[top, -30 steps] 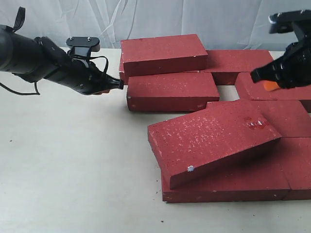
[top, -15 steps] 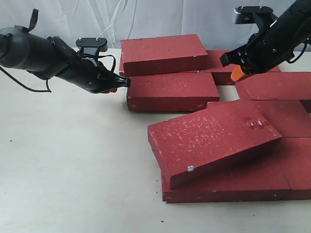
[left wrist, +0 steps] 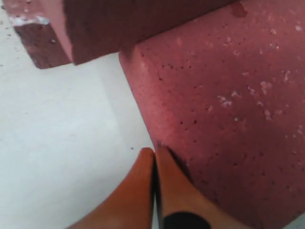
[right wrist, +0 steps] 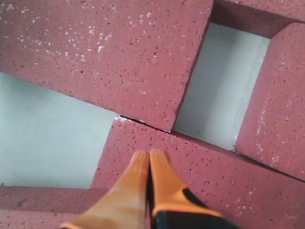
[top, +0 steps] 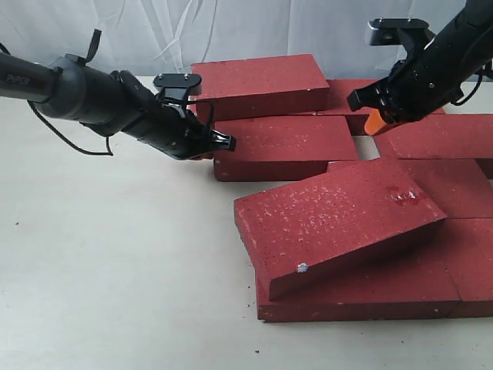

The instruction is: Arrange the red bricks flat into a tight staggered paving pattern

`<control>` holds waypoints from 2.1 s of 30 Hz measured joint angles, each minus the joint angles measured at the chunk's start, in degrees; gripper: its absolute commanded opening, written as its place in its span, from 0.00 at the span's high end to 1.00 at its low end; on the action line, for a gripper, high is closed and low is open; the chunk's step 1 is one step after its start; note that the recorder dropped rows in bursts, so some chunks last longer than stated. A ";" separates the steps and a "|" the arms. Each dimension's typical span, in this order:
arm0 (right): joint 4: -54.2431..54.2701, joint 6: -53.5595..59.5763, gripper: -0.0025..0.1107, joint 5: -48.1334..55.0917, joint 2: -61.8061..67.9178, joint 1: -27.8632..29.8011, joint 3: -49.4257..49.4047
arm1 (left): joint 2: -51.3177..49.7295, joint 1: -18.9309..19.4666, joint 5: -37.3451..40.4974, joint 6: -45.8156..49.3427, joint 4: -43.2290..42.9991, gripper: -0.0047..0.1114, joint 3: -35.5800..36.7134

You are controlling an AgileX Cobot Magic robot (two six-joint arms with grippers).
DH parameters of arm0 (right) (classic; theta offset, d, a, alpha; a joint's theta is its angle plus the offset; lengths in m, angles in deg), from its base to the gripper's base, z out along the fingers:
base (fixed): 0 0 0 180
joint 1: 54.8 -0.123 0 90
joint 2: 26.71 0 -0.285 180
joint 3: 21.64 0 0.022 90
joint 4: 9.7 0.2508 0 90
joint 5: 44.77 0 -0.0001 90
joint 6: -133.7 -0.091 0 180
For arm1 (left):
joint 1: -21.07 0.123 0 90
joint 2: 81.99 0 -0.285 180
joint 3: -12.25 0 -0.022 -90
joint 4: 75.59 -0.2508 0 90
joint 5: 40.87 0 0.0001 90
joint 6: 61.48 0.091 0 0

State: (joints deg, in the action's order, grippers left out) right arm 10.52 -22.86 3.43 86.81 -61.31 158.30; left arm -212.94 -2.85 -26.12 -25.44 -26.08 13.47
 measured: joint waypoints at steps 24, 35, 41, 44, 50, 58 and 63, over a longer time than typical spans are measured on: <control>-8.46 -2.39 0.99 0.80 -6.44 0.00 -2.31 | -5.11 -5.79 0.89 0.00 2.16 0.96 -7.86; -9.73 -2.77 0.99 -1.64 -10.86 0.00 -9.40 | -5.11 -5.01 4.29 -9.17 -6.69 0.96 -8.09; -9.62 -2.88 0.99 -3.67 -10.99 0.00 -12.15 | -2.79 -1.36 8.01 -17.35 -17.76 0.96 -8.09; -9.62 -3.03 0.99 -4.60 -10.99 0.00 -13.73 | 1.32 -1.30 7.96 -17.82 -20.02 0.96 -4.86; -14.79 -8.18 0.99 -4.41 -11.48 0.00 -13.73 | 13.88 -1.22 4.32 -17.82 -23.54 0.96 8.07; -26.43 -16.91 0.99 -0.79 -11.62 0.00 -13.73 | 29.56 -0.24 7.55 -17.82 -24.43 0.96 20.14; -26.76 -17.27 0.99 0.61 -11.62 0.00 -13.73 | 38.38 -0.24 13.48 -17.82 -24.32 0.96 26.17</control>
State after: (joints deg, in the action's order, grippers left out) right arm -16.24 -40.12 4.04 75.19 -61.31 144.57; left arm -174.56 -3.10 -12.65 -43.26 -50.39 39.64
